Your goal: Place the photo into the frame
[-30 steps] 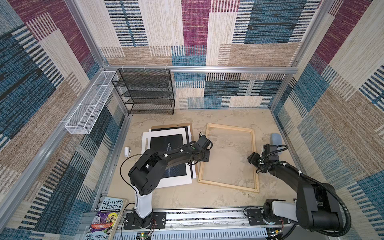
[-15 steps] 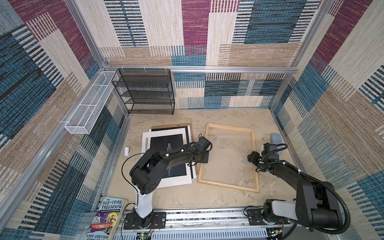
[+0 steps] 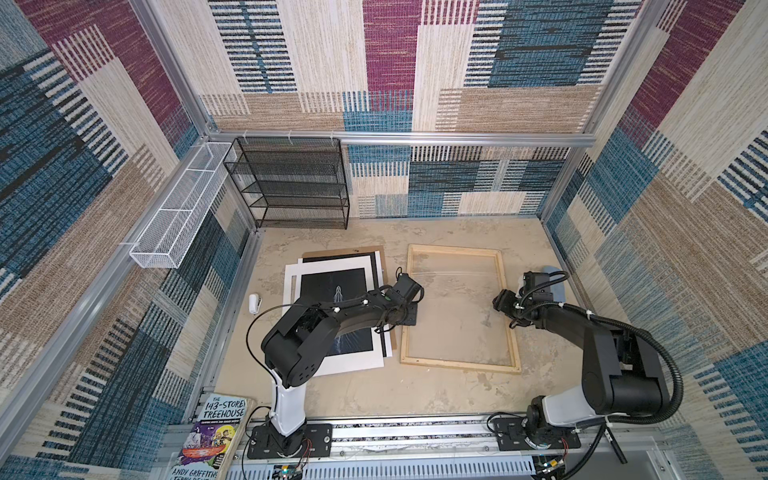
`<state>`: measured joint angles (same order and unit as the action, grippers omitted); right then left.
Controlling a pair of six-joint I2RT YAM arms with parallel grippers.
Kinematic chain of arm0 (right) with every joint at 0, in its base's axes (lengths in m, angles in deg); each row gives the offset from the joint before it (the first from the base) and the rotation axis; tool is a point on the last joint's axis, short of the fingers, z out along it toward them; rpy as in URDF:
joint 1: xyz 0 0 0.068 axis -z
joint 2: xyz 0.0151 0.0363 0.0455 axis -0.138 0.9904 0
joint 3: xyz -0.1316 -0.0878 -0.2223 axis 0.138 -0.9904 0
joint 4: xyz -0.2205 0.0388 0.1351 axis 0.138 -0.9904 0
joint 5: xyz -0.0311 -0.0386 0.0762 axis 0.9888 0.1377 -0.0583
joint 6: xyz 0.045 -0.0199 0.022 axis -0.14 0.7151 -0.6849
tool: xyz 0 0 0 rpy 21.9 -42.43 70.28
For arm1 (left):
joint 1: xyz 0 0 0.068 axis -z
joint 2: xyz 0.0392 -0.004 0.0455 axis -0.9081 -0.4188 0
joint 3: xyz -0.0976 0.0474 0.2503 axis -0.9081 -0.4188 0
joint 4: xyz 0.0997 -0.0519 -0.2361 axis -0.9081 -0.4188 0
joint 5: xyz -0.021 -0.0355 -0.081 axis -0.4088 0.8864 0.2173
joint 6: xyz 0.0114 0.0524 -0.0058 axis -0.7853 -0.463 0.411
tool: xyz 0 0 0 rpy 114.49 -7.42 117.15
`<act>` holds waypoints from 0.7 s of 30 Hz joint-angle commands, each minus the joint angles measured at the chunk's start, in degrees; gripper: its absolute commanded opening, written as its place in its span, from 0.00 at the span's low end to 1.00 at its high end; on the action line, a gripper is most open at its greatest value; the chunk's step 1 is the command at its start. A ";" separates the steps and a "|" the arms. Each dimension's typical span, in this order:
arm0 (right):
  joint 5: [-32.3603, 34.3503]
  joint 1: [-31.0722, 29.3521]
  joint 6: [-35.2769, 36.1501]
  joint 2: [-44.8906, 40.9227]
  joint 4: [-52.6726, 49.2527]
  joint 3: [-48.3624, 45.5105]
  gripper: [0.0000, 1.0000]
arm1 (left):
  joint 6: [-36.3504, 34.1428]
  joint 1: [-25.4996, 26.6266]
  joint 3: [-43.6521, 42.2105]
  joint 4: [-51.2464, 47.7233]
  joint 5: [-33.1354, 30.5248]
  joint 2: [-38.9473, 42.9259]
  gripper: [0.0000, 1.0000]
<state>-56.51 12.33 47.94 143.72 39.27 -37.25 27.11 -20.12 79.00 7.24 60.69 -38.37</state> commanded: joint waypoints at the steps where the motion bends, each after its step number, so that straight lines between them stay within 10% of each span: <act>1: -4.94 -0.27 0.91 2.46 2.83 3.20 0.66 | -0.39 0.18 0.75 3.98 4.35 -1.21 0.26; 21: -8.51 0.96 3.70 20.54 3.72 19.57 0.63 | -4.60 -3.09 11.69 1.07 -2.11 -7.15 0.28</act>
<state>-60.99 13.52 51.87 163.05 44.06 -18.76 25.12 -22.83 89.14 5.88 56.80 -45.05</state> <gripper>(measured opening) 0.627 0.277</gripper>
